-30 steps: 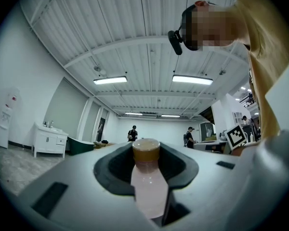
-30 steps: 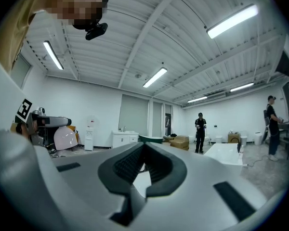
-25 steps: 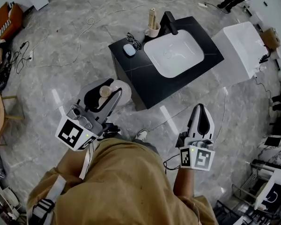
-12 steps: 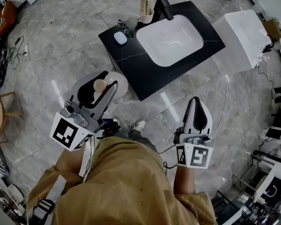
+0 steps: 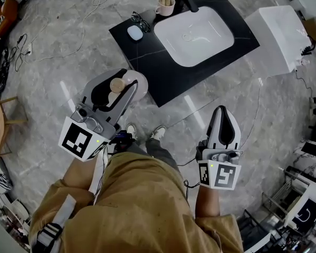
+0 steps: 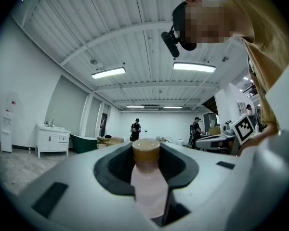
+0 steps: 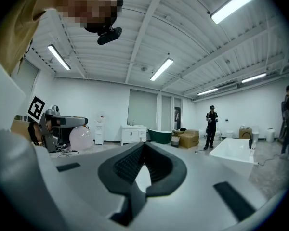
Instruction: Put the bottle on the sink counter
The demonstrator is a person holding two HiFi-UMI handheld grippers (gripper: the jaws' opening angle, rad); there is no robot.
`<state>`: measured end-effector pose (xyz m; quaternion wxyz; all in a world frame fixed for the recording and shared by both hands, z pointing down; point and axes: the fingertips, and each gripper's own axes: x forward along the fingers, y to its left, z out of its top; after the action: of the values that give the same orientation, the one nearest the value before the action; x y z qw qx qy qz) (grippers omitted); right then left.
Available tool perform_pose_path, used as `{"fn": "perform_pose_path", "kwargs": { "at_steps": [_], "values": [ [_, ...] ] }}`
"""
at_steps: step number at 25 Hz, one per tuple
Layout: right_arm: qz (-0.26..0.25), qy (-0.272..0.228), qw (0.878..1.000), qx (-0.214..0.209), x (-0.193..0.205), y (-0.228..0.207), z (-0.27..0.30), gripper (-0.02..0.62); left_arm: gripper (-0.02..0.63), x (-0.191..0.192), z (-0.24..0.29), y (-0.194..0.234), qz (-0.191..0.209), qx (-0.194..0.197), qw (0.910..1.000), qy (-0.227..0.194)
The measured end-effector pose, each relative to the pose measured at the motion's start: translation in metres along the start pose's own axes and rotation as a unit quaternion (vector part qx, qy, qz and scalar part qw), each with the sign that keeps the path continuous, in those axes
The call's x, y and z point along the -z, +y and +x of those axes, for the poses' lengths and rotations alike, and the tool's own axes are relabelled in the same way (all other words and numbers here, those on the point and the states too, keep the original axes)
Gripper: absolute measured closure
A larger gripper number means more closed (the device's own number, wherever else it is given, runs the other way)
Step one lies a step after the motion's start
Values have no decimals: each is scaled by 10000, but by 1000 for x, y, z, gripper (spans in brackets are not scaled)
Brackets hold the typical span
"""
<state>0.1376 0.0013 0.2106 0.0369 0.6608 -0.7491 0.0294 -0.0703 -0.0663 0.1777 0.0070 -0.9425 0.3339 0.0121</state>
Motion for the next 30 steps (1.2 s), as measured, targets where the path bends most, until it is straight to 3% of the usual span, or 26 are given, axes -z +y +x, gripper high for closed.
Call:
{"fn": "perform_pose_path", "kwargs": {
  "at_steps": [30],
  "values": [
    [115, 430, 9990, 102, 53, -5, 9, 591, 480, 61, 51, 9, 48, 252, 9991, 336]
  ]
}}
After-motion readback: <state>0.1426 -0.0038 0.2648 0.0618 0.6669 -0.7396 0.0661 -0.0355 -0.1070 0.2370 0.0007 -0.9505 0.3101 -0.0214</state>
